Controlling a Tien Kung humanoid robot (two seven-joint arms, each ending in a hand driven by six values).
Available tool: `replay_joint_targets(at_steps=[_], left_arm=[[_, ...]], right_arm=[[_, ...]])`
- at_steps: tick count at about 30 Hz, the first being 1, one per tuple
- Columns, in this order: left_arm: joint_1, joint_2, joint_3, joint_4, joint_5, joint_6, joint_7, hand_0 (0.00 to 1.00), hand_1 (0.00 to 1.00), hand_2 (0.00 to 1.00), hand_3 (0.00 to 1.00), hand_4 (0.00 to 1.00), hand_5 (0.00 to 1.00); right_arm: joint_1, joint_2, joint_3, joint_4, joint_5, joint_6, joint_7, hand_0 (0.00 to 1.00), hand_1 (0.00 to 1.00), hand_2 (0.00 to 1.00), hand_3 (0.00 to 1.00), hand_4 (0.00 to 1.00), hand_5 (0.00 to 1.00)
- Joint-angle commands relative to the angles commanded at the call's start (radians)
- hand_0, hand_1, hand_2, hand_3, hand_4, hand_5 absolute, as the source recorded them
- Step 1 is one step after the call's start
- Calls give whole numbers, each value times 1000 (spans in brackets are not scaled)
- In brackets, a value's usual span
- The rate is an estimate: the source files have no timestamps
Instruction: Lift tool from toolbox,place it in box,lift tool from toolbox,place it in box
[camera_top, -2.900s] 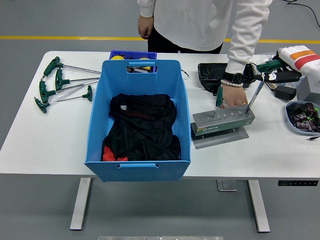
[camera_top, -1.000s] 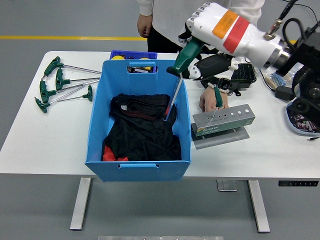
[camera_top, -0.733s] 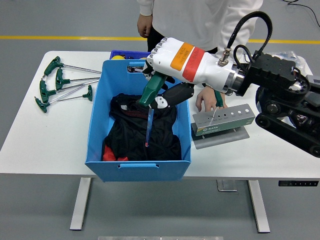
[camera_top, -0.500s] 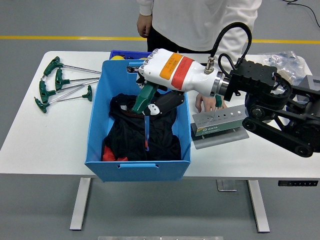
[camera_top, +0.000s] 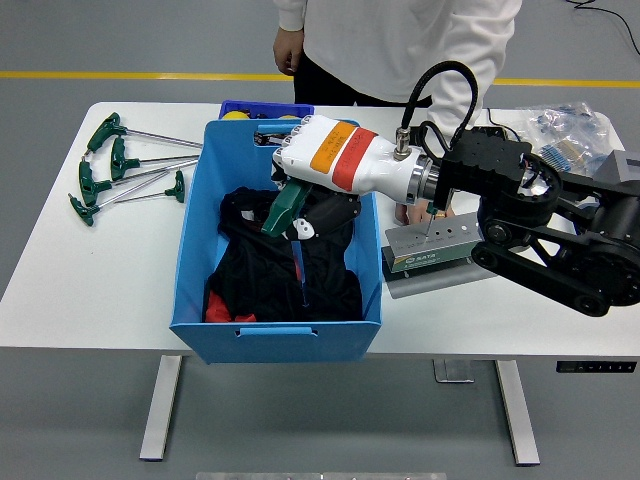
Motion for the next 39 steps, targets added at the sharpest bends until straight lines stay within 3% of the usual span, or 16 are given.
replay_joint_targets(at_steps=[3,4,9,10,28,29,33,34,39], left_arm=[[0,0,-3,0,2,1,0,743,728,806,776,730,615],[0,-1,-4,0,2,1,0,742,729,806,776,729,614],[-2,-1,0,0,-3,0,-2,742,729,806,776,729,614],[-2,-1,-2,0,-1,0,-2,743,728,807,776,730,614],[-5,-2,-2,0,-5,1,-2,743,728,806,776,730,615],[-5,-2,0,0,-7,1,-3,744,728,805,776,730,614],[-5,-2,1,0,-8,0,-2,744,728,805,776,730,614],[-5,-2,1,0,-8,1,-2,743,728,804,776,730,614],[-7,-2,8,0,-17,0,-4,743,728,804,776,730,614]], right_arm=[[-2,-1,-7,-4,0,56,-31,302,284,385,419,893,591],[-3,-1,-9,-8,3,64,-36,669,627,704,721,951,594],[-3,-1,-9,-12,38,32,-39,669,627,704,721,951,594],[-2,-1,-7,-11,41,25,-36,793,746,834,970,969,594],[-6,-5,14,-38,34,33,-42,838,789,863,976,972,595],[-5,-6,13,-46,31,35,-41,834,782,842,889,974,598],[-1,-6,0,-90,0,26,-23,834,782,842,889,974,598],[-1,-5,-5,-107,-13,22,-17,825,712,747,551,964,598],[-3,-3,-30,-181,-18,6,8,825,712,747,551,964,598]])
